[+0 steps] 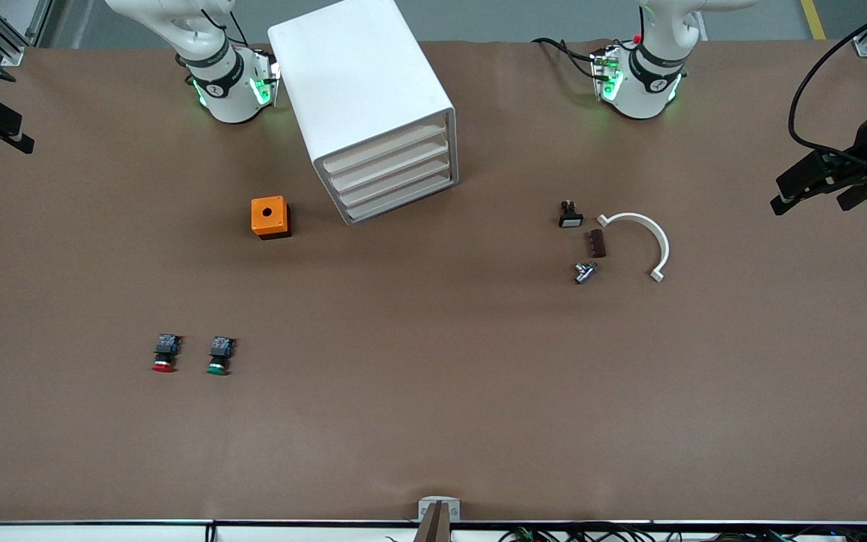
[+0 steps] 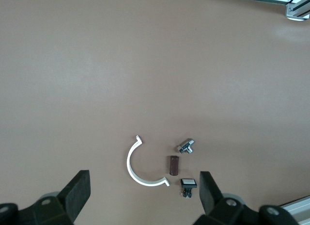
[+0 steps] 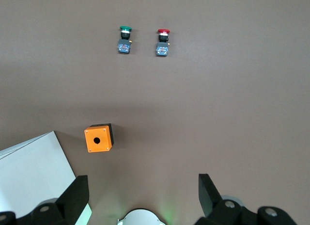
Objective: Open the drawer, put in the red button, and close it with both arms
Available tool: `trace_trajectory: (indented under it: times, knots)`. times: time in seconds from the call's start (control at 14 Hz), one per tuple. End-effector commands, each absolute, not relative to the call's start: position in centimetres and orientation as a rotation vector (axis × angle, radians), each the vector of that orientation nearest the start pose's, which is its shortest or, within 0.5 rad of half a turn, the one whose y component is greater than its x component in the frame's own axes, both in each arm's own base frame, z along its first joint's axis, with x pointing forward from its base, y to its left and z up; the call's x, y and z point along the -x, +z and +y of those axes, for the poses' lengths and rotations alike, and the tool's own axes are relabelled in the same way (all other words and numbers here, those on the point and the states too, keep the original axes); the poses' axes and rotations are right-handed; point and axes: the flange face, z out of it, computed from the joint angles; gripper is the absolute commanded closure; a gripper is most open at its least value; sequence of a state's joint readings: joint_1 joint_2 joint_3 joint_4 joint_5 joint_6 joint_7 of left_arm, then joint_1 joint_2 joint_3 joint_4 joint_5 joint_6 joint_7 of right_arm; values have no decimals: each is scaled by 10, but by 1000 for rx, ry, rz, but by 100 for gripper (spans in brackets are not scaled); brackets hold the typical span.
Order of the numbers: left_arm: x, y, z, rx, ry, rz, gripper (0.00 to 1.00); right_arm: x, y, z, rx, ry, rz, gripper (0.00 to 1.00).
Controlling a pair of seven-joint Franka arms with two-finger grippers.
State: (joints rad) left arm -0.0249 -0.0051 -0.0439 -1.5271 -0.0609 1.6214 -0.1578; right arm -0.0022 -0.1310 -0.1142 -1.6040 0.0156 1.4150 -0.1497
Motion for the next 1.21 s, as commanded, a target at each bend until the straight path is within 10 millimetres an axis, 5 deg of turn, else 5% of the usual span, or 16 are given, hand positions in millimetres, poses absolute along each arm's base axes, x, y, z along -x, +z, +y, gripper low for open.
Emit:
trace_trajectory:
  times: [0.0,0.57,0.86,1.14]
  knots:
    - [-555,654,-43,3185,-129,-126,1,-487,671,-63,3115,66,-70,0]
    - [-556,646,-32,3190,-77,-173,1,-487,671,-63,3117,64,-70,0]
    - [-580,604,-31,3185,29,-163,0,-488,672,-64,3146,59,-67,0]
    - [-601,549,-51,3174,179,-137,0,-488,673,-66,3144,46,-51,0]
